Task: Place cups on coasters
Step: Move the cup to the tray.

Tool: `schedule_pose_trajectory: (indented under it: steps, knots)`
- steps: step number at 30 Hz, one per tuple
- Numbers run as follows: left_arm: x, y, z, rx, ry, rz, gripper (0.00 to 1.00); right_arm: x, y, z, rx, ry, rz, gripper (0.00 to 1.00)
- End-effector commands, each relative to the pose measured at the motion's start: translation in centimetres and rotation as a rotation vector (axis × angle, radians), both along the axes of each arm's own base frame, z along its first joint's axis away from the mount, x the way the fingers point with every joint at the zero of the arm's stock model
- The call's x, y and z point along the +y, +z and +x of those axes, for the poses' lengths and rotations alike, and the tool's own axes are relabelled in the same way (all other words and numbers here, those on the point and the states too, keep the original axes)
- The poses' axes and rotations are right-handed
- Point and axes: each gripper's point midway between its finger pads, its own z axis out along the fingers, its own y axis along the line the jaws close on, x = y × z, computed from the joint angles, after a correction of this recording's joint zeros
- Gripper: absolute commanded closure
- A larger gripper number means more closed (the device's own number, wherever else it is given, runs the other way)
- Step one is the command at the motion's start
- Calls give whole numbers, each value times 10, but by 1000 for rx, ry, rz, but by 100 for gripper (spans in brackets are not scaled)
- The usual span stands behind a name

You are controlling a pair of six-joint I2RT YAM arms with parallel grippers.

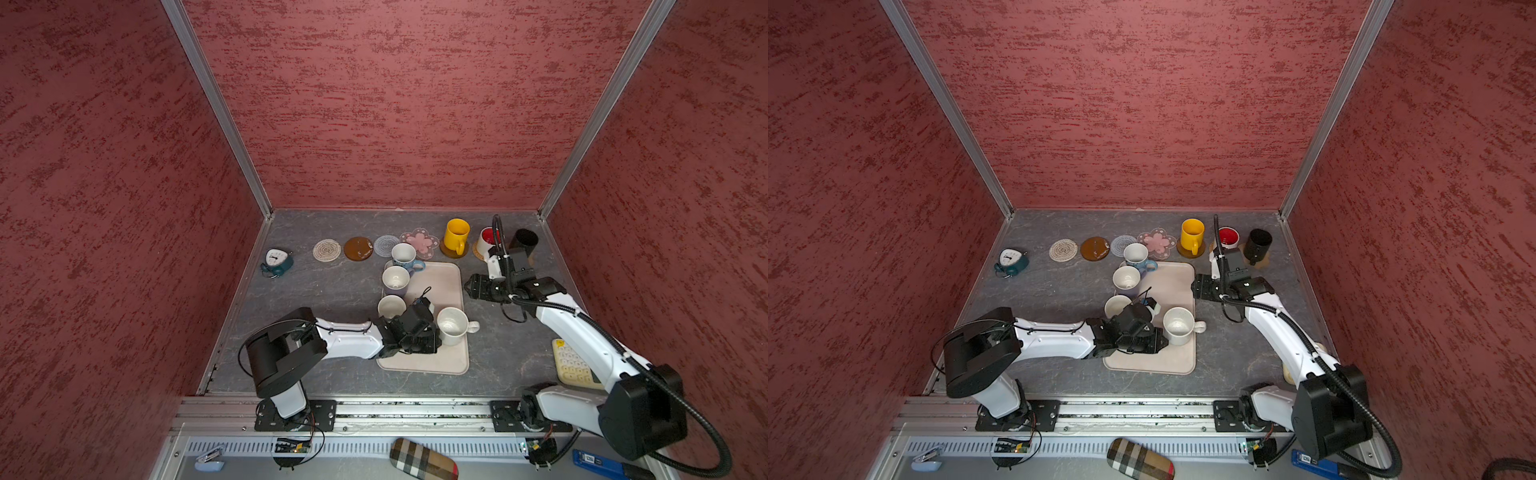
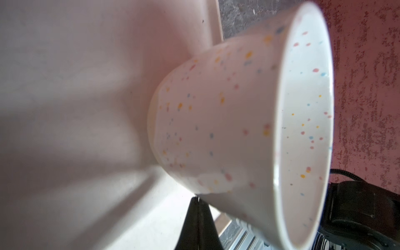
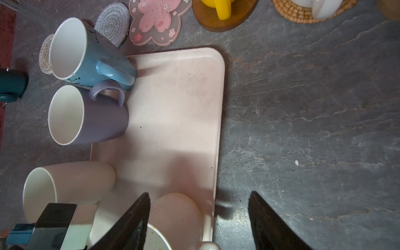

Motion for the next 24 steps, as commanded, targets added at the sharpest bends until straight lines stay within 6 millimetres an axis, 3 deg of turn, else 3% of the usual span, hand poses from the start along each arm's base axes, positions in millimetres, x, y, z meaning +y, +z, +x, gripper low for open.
schedule_pose_trajectory:
  steps: [1,10,19,20,24]
  knots:
    - [-14,11,11,-32,-27,-34,100,-2,15,4,-29,-20,-1,27]
    - [-11,14,35,-31,7,-36,100,-10,19,0,-63,-82,12,29]
    - [-2,39,46,-82,21,-35,100,-16,-3,-16,2,-108,-6,43]
    - [-1,44,47,-93,19,-33,98,-17,-4,-18,4,-110,-5,42]
    - [3,71,47,-185,12,-5,67,-23,-2,-29,3,-138,-7,37]
